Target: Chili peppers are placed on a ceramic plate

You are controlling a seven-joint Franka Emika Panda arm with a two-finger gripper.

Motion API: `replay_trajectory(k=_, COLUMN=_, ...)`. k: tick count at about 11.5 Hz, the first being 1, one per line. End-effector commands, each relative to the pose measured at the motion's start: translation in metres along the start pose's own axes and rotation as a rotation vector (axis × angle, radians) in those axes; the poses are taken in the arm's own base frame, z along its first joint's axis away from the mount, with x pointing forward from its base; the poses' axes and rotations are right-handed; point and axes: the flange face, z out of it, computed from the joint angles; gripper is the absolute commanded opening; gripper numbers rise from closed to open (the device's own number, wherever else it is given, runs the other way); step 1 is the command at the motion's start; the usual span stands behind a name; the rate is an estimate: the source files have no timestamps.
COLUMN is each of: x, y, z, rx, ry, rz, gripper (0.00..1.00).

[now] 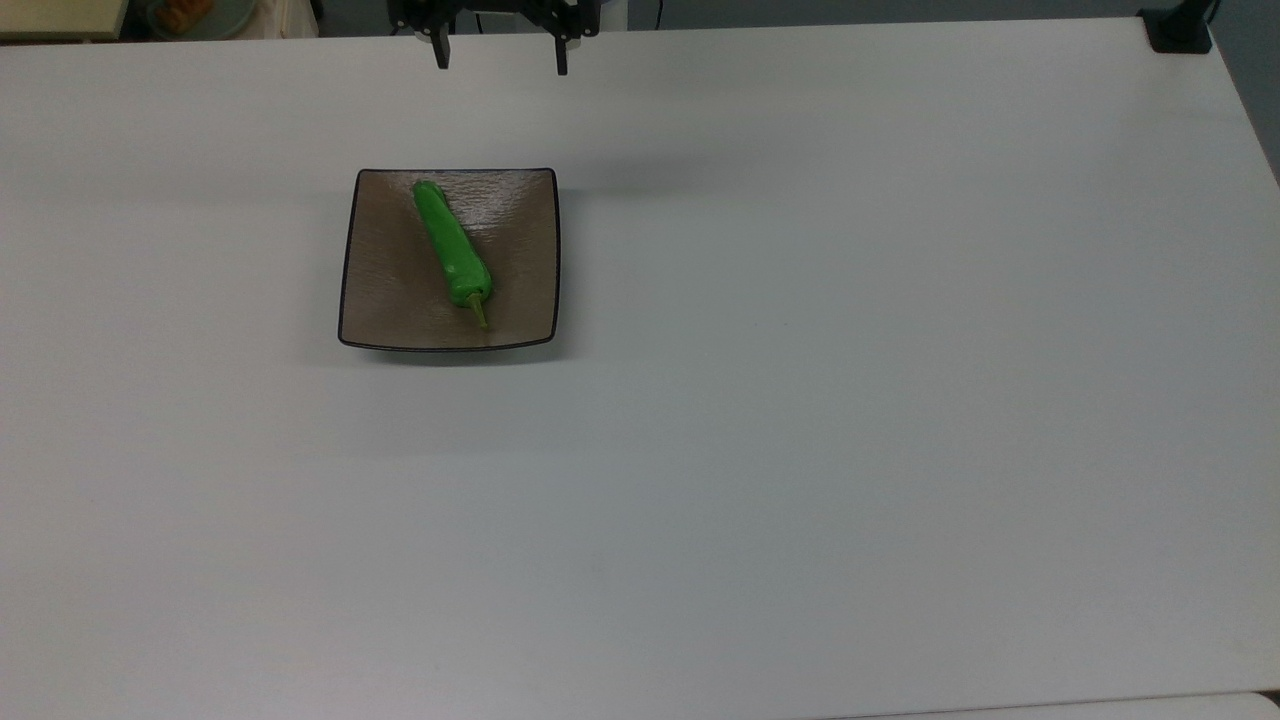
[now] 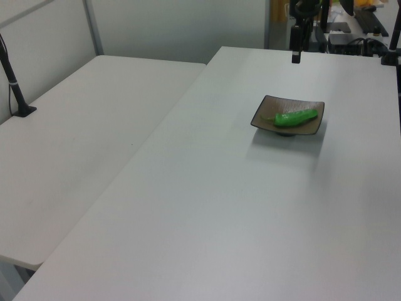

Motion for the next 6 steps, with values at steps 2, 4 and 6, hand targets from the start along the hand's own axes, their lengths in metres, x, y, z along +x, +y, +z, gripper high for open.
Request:
replay_trajectory(k=2, x=-0.0047, y=0.0010, z=0.0007, rx=0.017, ry=0.021, rz=0.005, gripper=1.00)
replay_trajectory(k=4, x=-0.0050, y=0.0018, z=-0.0008, rx=0.017, ry=0.024, rz=0.008, gripper=1.00)
replay_trajectory(k=6, x=-0.0055, y=0.0027, z=-0.0016, rx=0.017, ry=0.024, rz=0.008, gripper=1.00)
